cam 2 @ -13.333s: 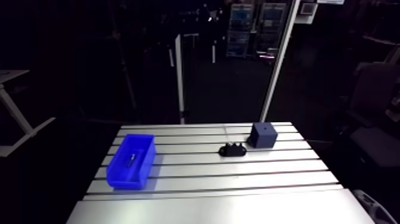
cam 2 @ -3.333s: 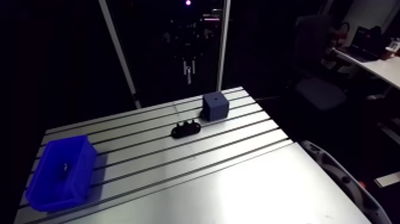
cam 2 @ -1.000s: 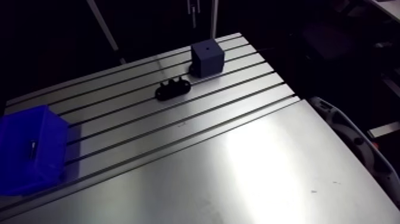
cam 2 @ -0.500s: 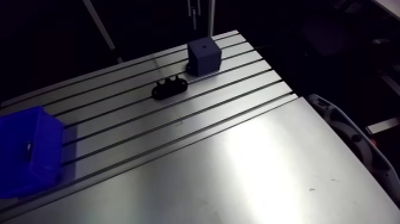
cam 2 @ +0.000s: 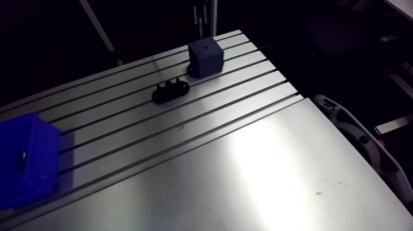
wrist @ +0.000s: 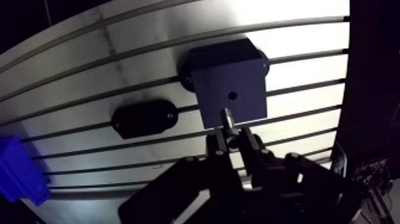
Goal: Pick up the M10 bolt and insert it into the hole until fully seated.
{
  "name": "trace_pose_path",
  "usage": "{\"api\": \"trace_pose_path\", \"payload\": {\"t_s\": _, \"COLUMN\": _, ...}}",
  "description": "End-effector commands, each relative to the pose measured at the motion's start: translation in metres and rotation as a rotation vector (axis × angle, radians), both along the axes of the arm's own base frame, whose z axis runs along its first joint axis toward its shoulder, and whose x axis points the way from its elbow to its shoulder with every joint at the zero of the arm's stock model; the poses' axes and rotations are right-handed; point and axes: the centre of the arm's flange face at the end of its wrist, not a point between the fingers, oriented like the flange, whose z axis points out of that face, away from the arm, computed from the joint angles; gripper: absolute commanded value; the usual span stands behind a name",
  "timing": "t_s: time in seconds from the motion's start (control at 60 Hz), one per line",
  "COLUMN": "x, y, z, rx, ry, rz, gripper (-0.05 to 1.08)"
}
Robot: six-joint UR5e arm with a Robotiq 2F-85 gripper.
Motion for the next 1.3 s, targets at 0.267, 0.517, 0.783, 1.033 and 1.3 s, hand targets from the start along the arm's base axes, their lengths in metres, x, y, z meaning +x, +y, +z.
{"api": "trace_pose_path", "payload": {"t_s": 0.267, "x": 0.0023, "y": 0.0059, "z": -0.0092, "rx": -0.008, "ry": -0.012, "rz": -0.01, "gripper": 1.08}}
{"api": "trace_pose_path", "payload": {"t_s": 0.517, "x": 0.0027, "y": 0.0056, "z": -0.01, "rx": -0.01, "ry": -0.014, "rz": -0.009, "gripper": 1.08}}
{"api": "trace_pose_path", "payload": {"t_s": 0.783, "x": 0.0014, "y": 0.0075, "z": -0.0116, "rx": -0.005, "ry": -0.004, "rz": -0.009, "gripper": 1.08}}
{"api": "trace_pose_path", "payload": {"t_s": 1.033, "x": 0.0031, "y": 0.0126, "z": -0.0158, "rx": 0.003, "ry": 0.012, "rz": -0.015, "gripper": 1.08}}
{"api": "trace_pose_path", "payload": {"t_s": 1.3, "x": 0.004, "y": 0.0119, "z": -0.0177, "rx": -0.001, "ry": 0.009, "rz": -0.015, "gripper": 1.08}}
